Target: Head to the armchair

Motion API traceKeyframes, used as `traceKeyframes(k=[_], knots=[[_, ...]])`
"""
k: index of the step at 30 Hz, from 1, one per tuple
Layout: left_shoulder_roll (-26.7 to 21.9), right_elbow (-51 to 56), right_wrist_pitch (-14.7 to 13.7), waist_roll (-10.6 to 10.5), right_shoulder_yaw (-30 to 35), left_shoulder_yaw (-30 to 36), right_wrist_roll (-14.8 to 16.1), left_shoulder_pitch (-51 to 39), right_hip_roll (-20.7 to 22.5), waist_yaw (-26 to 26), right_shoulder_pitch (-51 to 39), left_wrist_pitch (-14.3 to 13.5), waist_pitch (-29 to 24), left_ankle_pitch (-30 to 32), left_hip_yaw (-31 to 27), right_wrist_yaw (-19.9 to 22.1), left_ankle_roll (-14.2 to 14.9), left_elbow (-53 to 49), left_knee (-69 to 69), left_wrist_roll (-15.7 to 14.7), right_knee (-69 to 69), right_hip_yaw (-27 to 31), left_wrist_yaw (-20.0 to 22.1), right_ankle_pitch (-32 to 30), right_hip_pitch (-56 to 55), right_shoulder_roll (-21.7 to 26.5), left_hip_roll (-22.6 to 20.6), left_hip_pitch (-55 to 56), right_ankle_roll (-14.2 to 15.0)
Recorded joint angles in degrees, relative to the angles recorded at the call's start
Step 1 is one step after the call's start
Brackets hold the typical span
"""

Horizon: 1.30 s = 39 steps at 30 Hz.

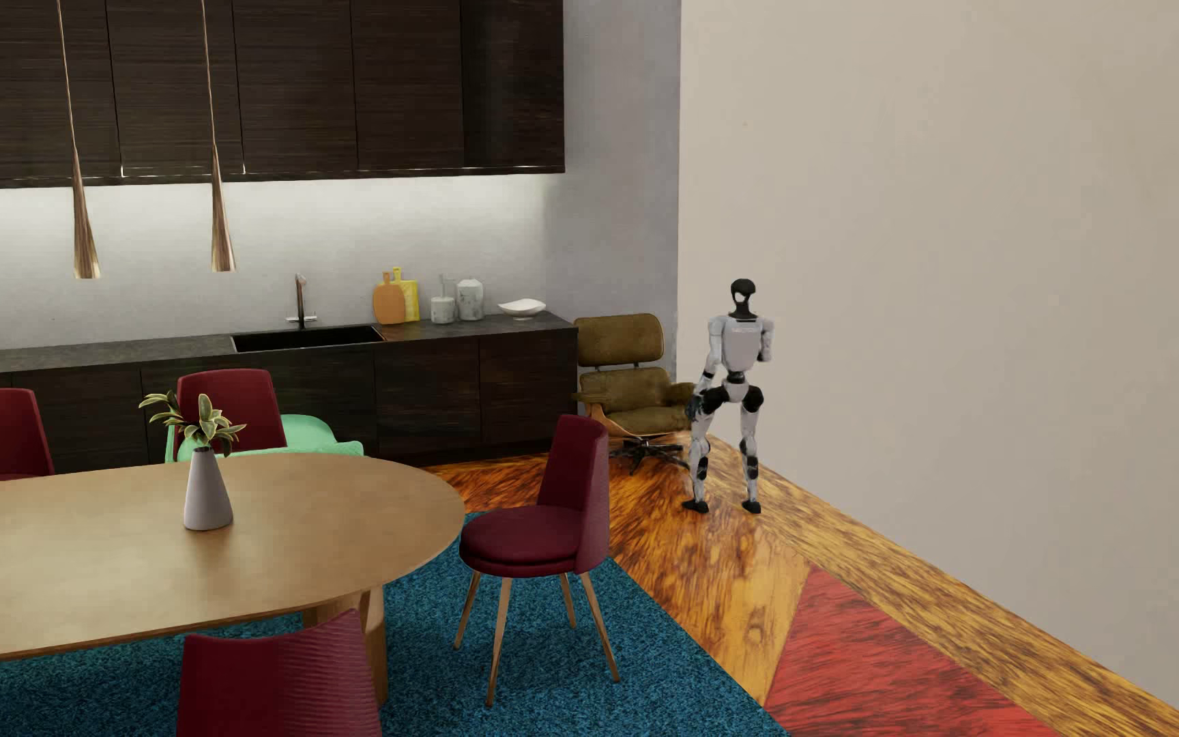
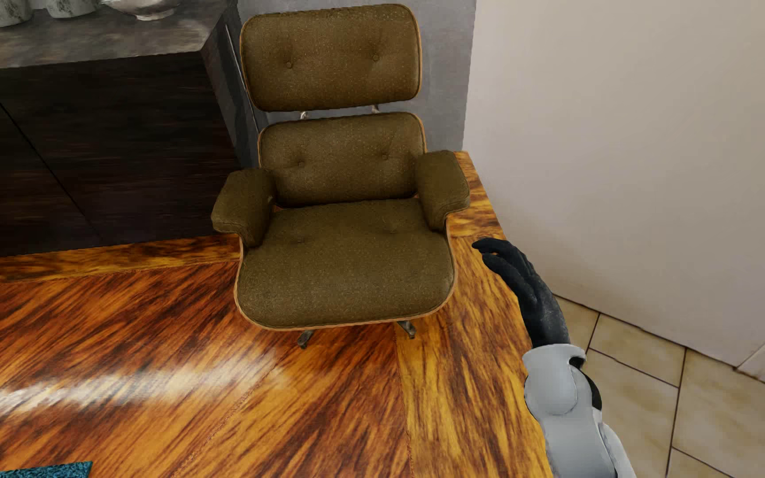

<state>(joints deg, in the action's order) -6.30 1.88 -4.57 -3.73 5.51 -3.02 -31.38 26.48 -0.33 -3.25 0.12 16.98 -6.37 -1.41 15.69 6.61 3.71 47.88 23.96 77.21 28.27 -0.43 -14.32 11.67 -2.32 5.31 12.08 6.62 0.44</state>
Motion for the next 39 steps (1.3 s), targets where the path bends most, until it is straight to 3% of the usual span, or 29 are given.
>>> traceKeyframes(k=[1,2,3,4,5,6,7,8,9,10,11,12,14,15,16,18,19,22,23,25,28,30,32,35,39], knots=[[1.93,-0.74,0.97,-0.04,-1.35,-2.83,1.41,0.46,-0.06,0.31,0.28,-1.56,0.08,-0.96,1.31,0.77,-0.53,-1.11,-2.02,-1.52,0.54,0.74,-0.48,-0.83,-0.02,0.58,-0.33,-1.71,0.34],[4.62,-2.63,2.54,0.15,-3.09,-6.79,0.54,-0.33,-0.36,0.61,0.85,-0.14,-0.12,-1.09,2.22,1.29,-0.80,-1.95,-3.67,-4.46,2.80,1.38,-0.72,-2.41,-0.87,1.06,-0.93,-3.16,0.68],[7.37,-6.31,5.04,0.63,-4.99,-10.32,-1.79,-2.16,-0.65,0.88,1.58,3.50,-0.47,-1.45,2.95,2.02,-1.11,-3.22,-4.19,-6.87,6.96,2.21,1.03,-4.40,-3.07,0.74,-1.43,-3.85,1.33],[9.50,-12.00,8.89,1.25,-6.79,-11.88,-4.04,-4.34,-0.96,1.07,2.04,6.68,-0.80,-2.58,3.52,2.25,-1.28,-5.17,-3.38,-7.46,12.43,3.07,5.32,-6.75,-6.28,-0.32,-1.78,-3.72,2.44],[10.88,-19.23,13.93,1.84,-8.54,-12.12,-5.64,-6.95,-1.39,1.12,2.22,8.08,-1.04,-3.60,3.99,1.56,-1.58,-7.07,-2.82,-7.70,17.35,3.74,9.84,-8.79,-9.35,-1.40,-2.17,-3.54,5.55],[11.44,-27.69,19.32,2.34,-9.90,-11.65,-6.77,-9.92,-1.89,1.00,2.29,7.99,-1.16,-4.33,4.19,-0.24,-1.98,-8.61,-2.92,-8.30,21.09,4.31,13.07,-9.70,-11.52,-1.81,-2.78,-3.67,9.42],[11.44,-37.14,24.04,2.82,-10.29,-10.97,-8.38,-13.23,-2.77,0.80,2.37,6.84,-1.16,-4.87,4.22,-3.59,-2.26,-9.83,-3.22,-9.47,22.63,4.94,14.53,-8.19,-12.66,-1.30,-3.59,-3.99,10.62],[10.78,-46.68,27.36,3.34,-8.75,-10.41,-11.70,-16.68,-5.73,0.52,3.13,4.29,-1.05,-5.05,3.81,-8.72,-2.56,-10.67,-4.07,-11.13,20.86,2.98,14.32,-4.64,-12.48,-0.02,-4.66,-4.48,9.14],[9.65,-54.66,27.63,3.91,-2.59,-9.70,-18.98,-20.70,-9.46,0.23,4.88,1.06,-0.82,-4.89,3.10,-16.39,-2.80,-10.75,-5.55,-12.93,15.60,-0.83,12.81,-1.66,-10.81,1.46,-5.89,-5.11,6.16],[8.28,-58.74,22.86,4.55,4.75,-8.49,-27.06,-24.40,-11.86,0.09,7.40,-2.24,-0.47,-4.62,2.07,-24.20,-2.81,-10.95,-7.15,-14.17,7.67,-3.98,11.03,-0.68,-8.04,2.68,-7.34,-5.69,3.91],[6.89,-59.35,18.26,5.22,6.20,-7.01,-30.19,-27.24,-11.98,0.22,10.42,-4.86,0.00,-4.35,1.22,-28.40,-2.98,-11.99,-8.93,-14.58,-1.21,-4.45,10.00,-2.06,-4.87,2.69,-8.58,-6.35,6.26],[5.65,-58.34,17.04,5.95,1.32,-5.40,-27.95,-28.89,-12.74,0.51,13.88,-6.69,0.48,-4.30,0.81,-28.78,-2.96,-14.13,-10.03,-14.12,-4.97,-4.77,10.25,-0.99,-2.65,1.44,-9.66,-6.93,7.02],[4.33,-55.03,18.42,6.95,-11.12,-3.76,-20.69,-29.44,-13.58,1.21,19.24,-8.45,1.14,-4.29,0.67,-24.69,-2.92,-19.51,-11.82,-13.96,-9.10,-5.70,14.58,-1.38,0.07,-2.66,-10.70,-8.28,8.24],[4.83,-52.67,18.63,7.14,-14.15,-4.16,-19.86,-28.91,-13.62,1.56,20.83,-8.63,1.32,-4.53,0.81,-21.24,-2.80,-20.93,-11.87,-15.21,-9.81,-5.88,17.65,-1.77,0.63,-4.11,-10.72,-8.62,8.36],[5.73,-50.45,18.13,7.22,-14.81,-5.06,-21.06,-28.11,-13.56,1.90,21.75,-8.27,1.47,-4.81,1.14,-17.66,-2.63,-21.25,-11.60,-17.32,-9.93,-5.87,19.44,-2.05,0.74,-4.78,-10.54,-8.78,8.39],[6.50,-47.74,17.22,7.22,-13.74,-6.03,-24.54,-26.10,-13.02,2.49,21.05,-6.26,1.82,-5.38,2.25,-13.52,-2.22,-19.74,-10.92,-20.58,-10.51,-5.32,18.03,-2.47,0.98,-4.95,-9.89,-9.15,8.20],[6.05,-46.75,17.16,7.16,-13.58,-5.47,-25.30,-25.07,-12.70,2.65,19.80,-4.42,2.01,-5.46,2.93,-12.80,-2.08,-17.99,-10.98,-19.58,-11.33,-4.75,16.74,-2.63,1.37,-5.05,-9.67,-9.59,8.18],[5.76,-41.68,16.30,6.93,-13.01,-3.44,-24.99,-22.95,-12.16,2.54,15.85,2.53,2.47,-4.72,5.55,-12.50,-1.74,-7.75,-12.26,-12.18,-14.34,-2.77,14.46,-3.55,3.11,-5.43,-9.52,-11.76,8.45],[6.10,-40.12,15.74,6.85,-11.92,-4.24,-25.62,-22.19,-12.09,2.44,14.30,4.14,2.60,-4.68,6.35,-11.78,-1.63,-3.96,-12.38,-11.40,-14.92,-2.01,12.50,-3.70,3.50,-4.96,-9.54,-12.34,8.46],[6.44,-37.21,13.64,6.64,-11.86,-5.24,-22.78,-19.47,-11.81,2.33,11.56,5.48,2.81,-5.13,8.15,-11.05,-1.43,0.60,-12.45,-10.19,-15.45,-0.38,6.75,-3.70,4.01,-4.80,-9.40,-13.52,8.48],[6.93,-33.44,11.29,6.10,-10.44,-6.77,-18.56,-13.72,-10.47,2.03,8.72,3.55,2.85,-6.51,11.33,-9.65,-0.96,-0.25,-12.92,-8.62,-13.78,2.53,4.21,-3.24,3.25,-4.67,-8.53,-15.59,8.27],[7.27,-31.87,10.89,5.71,-8.89,-8.91,-17.60,-11.20,-8.79,1.76,8.33,3.42,2.73,-7.32,13.48,-8.74,-0.61,-0.97,-12.64,-8.60,-11.87,4.53,5.06,-3.22,1.96,-4.61,-7.23,-16.35,7.93],[6.29,-31.48,11.08,5.45,-7.82,-8.67,-17.21,-11.02,-7.01,1.79,8.76,2.48,2.54,-7.57,15.54,-8.85,-0.34,-0.37,-12.69,-6.76,-10.53,6.58,3.78,-3.65,0.55,-4.34,-6.00,-16.70,7.76],[4.37,-33.29,12.97,5.47,-8.59,-6.82,-16.90,-14.18,-5.00,1.96,10.76,0.13,2.05,-8.11,17.97,-8.49,-0.19,-1.20,-11.61,-3.53,-9.61,9.02,2.54,-4.29,-1.46,-4.26,-4.43,-15.96,7.58],[3.81,-40.49,18.12,5.86,-10.90,-4.68,-17.55,-20.71,-4.36,2.25,14.43,-2.95,1.59,-8.86,19.78,-9.60,-0.52,-3.69,-12.14,-3.70,-11.53,10.93,7.97,-3.46,-1.80,-3.62,-4.38,-15.71,7.76]])
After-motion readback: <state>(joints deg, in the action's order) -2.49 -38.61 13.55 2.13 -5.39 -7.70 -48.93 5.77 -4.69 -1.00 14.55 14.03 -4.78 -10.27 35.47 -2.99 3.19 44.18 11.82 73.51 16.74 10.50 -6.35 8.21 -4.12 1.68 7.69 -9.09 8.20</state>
